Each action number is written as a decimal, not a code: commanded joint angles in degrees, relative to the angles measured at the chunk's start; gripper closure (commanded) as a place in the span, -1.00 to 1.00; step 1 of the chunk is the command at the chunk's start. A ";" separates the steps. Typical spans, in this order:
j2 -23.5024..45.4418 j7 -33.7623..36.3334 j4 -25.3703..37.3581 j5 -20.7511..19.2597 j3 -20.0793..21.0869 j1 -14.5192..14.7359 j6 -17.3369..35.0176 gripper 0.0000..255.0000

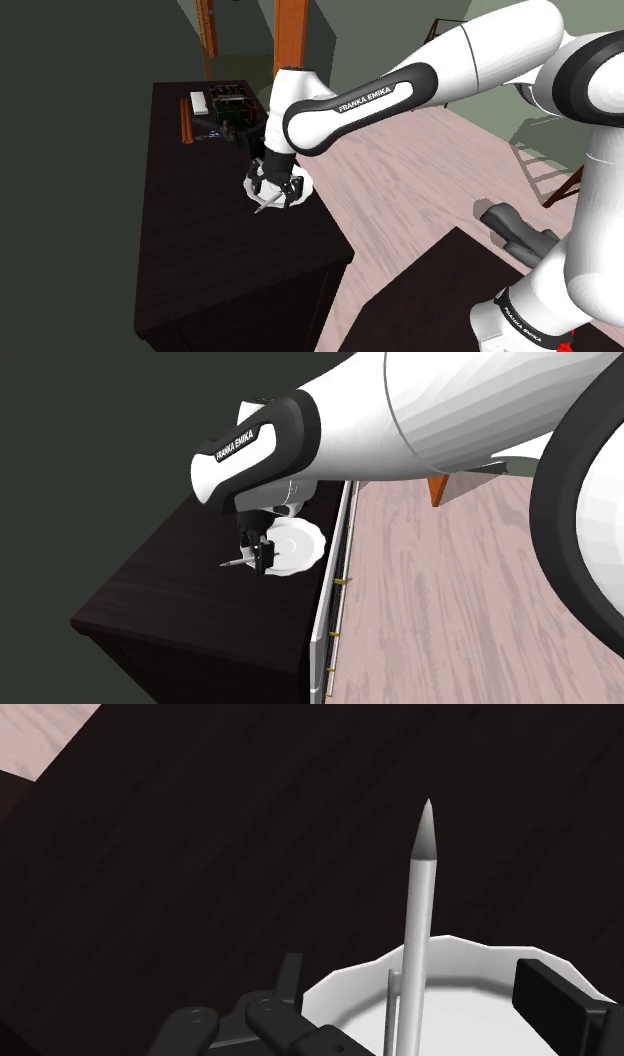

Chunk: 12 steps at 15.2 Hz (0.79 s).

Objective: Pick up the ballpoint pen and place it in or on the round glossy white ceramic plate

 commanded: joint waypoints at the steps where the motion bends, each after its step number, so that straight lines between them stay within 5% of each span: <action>1: 0.03 0.01 0.01 -0.02 -0.01 0.02 0.04 -1.00; 4: 0.03 0.01 0.01 -0.01 -0.01 0.01 0.03 -1.00; 5: 0.03 0.01 0.01 -0.01 -0.01 0.01 0.03 1.00; 12: -0.40 0.01 -0.66 0.14 0.10 -0.06 0.30 1.00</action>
